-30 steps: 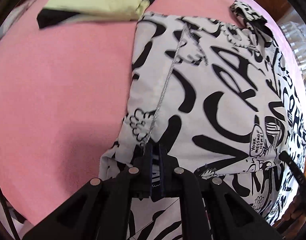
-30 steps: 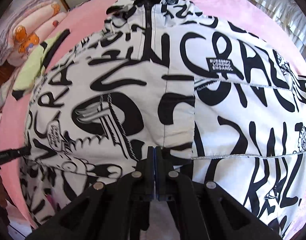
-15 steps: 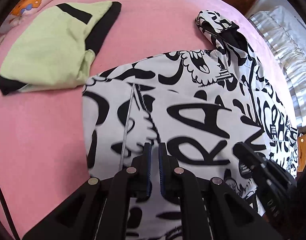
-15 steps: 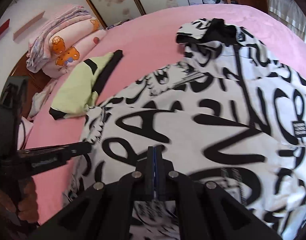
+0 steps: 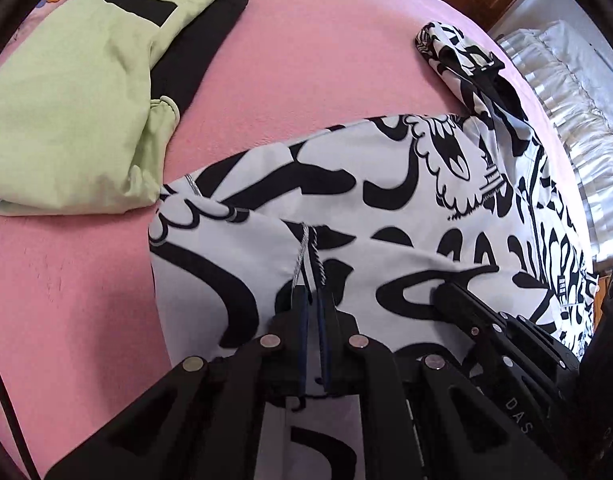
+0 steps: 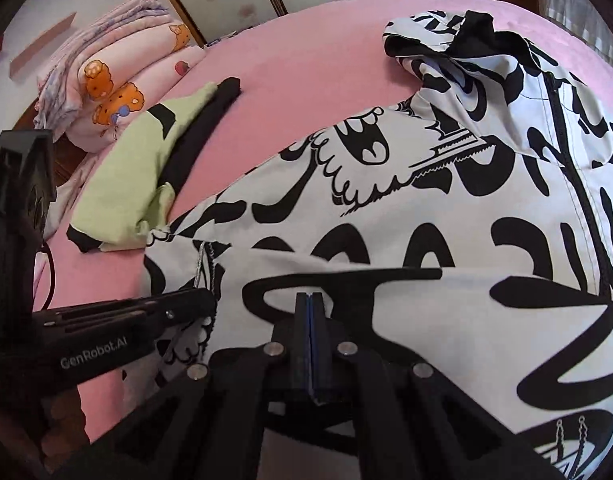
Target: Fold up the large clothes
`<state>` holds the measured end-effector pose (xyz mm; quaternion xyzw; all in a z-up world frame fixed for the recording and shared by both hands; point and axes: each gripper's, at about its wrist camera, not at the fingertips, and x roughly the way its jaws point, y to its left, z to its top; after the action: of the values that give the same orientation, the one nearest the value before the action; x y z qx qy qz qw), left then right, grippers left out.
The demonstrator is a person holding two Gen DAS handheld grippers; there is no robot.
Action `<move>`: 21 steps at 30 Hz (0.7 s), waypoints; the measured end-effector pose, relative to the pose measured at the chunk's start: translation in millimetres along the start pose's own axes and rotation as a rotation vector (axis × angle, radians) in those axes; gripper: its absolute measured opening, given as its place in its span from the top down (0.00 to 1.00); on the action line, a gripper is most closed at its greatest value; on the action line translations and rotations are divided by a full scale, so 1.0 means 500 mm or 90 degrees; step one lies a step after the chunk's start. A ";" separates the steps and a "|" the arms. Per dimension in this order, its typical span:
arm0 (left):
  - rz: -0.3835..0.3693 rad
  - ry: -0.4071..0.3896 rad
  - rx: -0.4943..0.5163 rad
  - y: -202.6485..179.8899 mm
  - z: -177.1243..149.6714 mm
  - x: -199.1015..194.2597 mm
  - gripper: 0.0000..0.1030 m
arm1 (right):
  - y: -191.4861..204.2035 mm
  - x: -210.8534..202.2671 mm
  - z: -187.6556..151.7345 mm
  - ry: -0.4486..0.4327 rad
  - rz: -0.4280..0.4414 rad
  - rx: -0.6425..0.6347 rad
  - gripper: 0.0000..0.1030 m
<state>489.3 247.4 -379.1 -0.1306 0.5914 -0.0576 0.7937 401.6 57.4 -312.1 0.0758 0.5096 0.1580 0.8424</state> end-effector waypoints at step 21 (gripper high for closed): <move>-0.032 -0.026 -0.070 0.129 -0.005 -0.045 0.96 | -0.256 -0.157 -0.059 -0.010 -0.256 0.080 1.00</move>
<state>476.1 314.3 -377.0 -0.1903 0.5739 -0.0424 0.7954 366.1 -90.7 -297.2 0.0261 0.5170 -0.0456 0.8544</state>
